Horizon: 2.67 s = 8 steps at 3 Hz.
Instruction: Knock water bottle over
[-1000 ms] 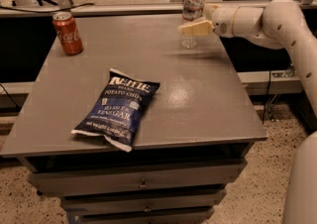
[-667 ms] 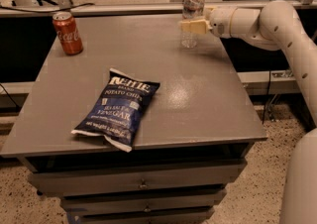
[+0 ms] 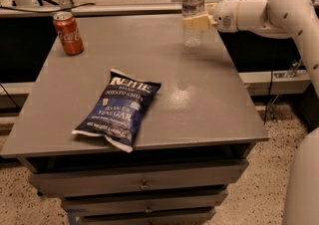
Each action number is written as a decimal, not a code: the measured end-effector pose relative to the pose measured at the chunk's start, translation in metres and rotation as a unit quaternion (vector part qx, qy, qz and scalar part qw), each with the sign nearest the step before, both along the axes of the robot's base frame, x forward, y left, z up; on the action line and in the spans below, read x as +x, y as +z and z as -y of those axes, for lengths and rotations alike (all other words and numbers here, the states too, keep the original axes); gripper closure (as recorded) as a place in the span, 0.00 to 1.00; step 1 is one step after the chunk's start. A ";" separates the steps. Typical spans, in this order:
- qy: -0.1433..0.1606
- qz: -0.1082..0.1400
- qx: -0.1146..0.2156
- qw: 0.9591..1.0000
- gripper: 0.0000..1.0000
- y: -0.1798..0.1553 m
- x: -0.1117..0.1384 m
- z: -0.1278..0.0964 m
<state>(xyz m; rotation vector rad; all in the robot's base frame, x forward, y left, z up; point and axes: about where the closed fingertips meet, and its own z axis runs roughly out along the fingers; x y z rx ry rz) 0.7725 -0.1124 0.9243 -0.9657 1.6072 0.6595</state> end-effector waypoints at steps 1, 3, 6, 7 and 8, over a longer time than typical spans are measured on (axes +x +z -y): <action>0.055 -0.012 -0.087 0.995 1.00 0.013 -0.035 -0.013; 0.173 -0.044 -0.340 0.923 1.00 -0.019 -0.103 -0.006; 0.241 -0.081 -0.518 0.817 0.85 -0.066 -0.149 0.023; 0.252 -0.086 -0.523 0.809 0.62 -0.077 -0.158 0.016; 0.255 -0.090 -0.526 0.807 0.39 -0.082 -0.163 0.014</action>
Offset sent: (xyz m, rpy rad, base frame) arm -0.1510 -0.0084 -0.0153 -0.8538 0.1628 0.5328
